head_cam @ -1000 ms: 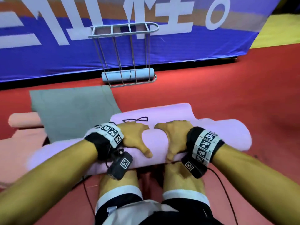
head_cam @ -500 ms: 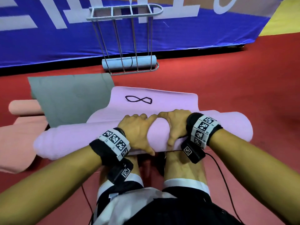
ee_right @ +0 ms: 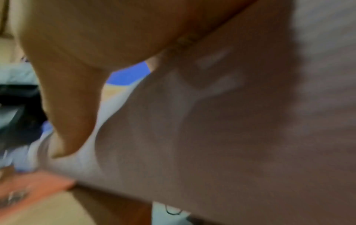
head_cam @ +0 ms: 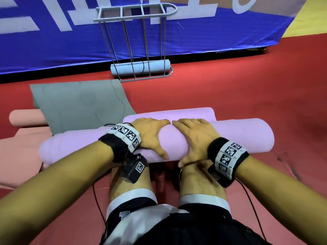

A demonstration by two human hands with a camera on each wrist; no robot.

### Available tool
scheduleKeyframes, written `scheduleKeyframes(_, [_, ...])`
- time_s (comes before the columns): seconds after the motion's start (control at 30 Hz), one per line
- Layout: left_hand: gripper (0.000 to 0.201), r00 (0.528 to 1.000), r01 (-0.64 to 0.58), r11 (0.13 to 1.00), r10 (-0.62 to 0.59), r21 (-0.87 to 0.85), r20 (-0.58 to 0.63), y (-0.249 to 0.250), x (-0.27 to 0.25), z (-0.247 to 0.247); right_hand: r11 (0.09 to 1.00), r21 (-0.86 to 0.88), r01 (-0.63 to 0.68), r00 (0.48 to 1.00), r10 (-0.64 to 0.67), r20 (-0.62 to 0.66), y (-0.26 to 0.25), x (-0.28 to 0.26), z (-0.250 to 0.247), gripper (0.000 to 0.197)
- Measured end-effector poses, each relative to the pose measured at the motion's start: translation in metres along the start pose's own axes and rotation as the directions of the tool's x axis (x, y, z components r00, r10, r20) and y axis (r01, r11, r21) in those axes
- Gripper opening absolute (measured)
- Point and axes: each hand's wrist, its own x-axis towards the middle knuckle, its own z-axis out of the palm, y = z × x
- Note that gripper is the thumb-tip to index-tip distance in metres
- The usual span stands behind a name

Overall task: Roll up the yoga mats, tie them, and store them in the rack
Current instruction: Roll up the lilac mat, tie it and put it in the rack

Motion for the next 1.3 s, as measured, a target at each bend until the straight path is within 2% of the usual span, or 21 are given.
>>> scheduleKeyframes(0.1, [0.106,0.999,0.001,0.999,0.001,-0.045,0.052,-0.004,0.008,-0.007,0.992,-0.079,-0.098,0.995,0.1,0.023,-0.007,0.006,0.008,0.148])
scheduleKeyframes(0.23, [0.104,0.988,0.041,0.981,-0.012,-0.187,0.156,-0.012,0.017,-0.017,0.988,-0.054,-0.144,0.989,0.146,0.02,-0.01,0.022,-0.004,0.127])
scheduleKeyframes(0.33, [0.107,0.983,0.066,0.987,-0.04,-0.145,0.178,-0.012,0.021,-0.024,0.99,-0.008,-0.14,0.986,0.14,0.092,-0.002,0.035,-0.018,0.118])
scheduleKeyframes(0.37, [0.108,0.987,0.064,0.995,-0.052,-0.076,0.154,-0.01,0.02,-0.025,0.99,-0.001,-0.14,0.984,0.139,0.108,0.001,0.039,-0.022,0.114])
scheduleKeyframes(0.43, [0.118,0.996,0.078,0.992,-0.081,0.096,0.024,-0.007,0.014,-0.017,0.99,0.016,-0.143,0.981,0.14,0.136,0.006,0.046,-0.027,0.11])
scheduleKeyframes(0.53, [0.136,0.99,0.118,0.963,-0.096,0.241,-0.1,0.001,0.003,0.004,0.985,0.053,-0.163,0.97,0.15,0.191,0.01,0.058,-0.035,0.115])
scheduleKeyframes(0.63, [0.13,0.986,0.123,0.962,-0.091,0.244,-0.14,-0.002,0.006,0.005,0.984,0.106,-0.142,0.98,0.125,0.153,0.011,0.062,-0.032,0.121])
scheduleKeyframes(0.73, [0.121,0.992,0.093,0.978,-0.074,0.187,-0.106,-0.012,0.012,-0.008,0.975,0.218,-0.045,0.998,0.056,-0.042,0.015,0.052,-0.02,0.118])
scheduleKeyframes(0.77, [0.115,0.994,0.088,0.982,-0.075,0.166,-0.084,-0.014,0.014,-0.014,0.976,0.218,-0.009,0.994,0.033,-0.106,0.014,0.048,-0.013,0.116])
scheduleKeyframes(0.83, [0.101,0.996,0.078,0.99,-0.073,0.117,-0.041,-0.019,0.02,-0.025,0.997,0.081,0.005,0.985,0.008,-0.17,0.01,0.041,0.001,0.124])
scheduleKeyframes(0.93, [0.1,0.997,0.08,0.994,-0.081,0.068,0.0,-0.023,0.028,-0.033,0.992,-0.103,-0.071,0.989,0.056,-0.137,0.002,0.04,0.015,0.136])
scheduleKeyframes(1.07, [0.109,0.993,0.12,0.99,-0.119,0.069,-0.008,-0.023,0.031,-0.029,0.988,-0.114,-0.105,0.986,0.088,-0.142,0.001,0.053,0.007,0.126])
scheduleKeyframes(1.13, [0.11,0.99,0.129,0.987,-0.122,0.096,-0.076,-0.019,0.03,-0.024,0.989,-0.108,-0.102,0.989,0.088,-0.122,0.004,0.061,-0.002,0.125])
scheduleKeyframes(1.23, [0.129,0.967,0.179,0.951,-0.124,0.25,-0.221,-0.007,0.022,-0.001,0.993,-0.066,-0.095,0.995,0.093,-0.041,0.008,0.075,-0.019,0.129])
scheduleKeyframes(1.3, [0.134,0.95,0.218,0.926,-0.129,0.309,-0.285,-0.002,0.019,0.013,0.994,-0.057,-0.089,0.996,0.089,-0.007,0.009,0.079,-0.025,0.127])
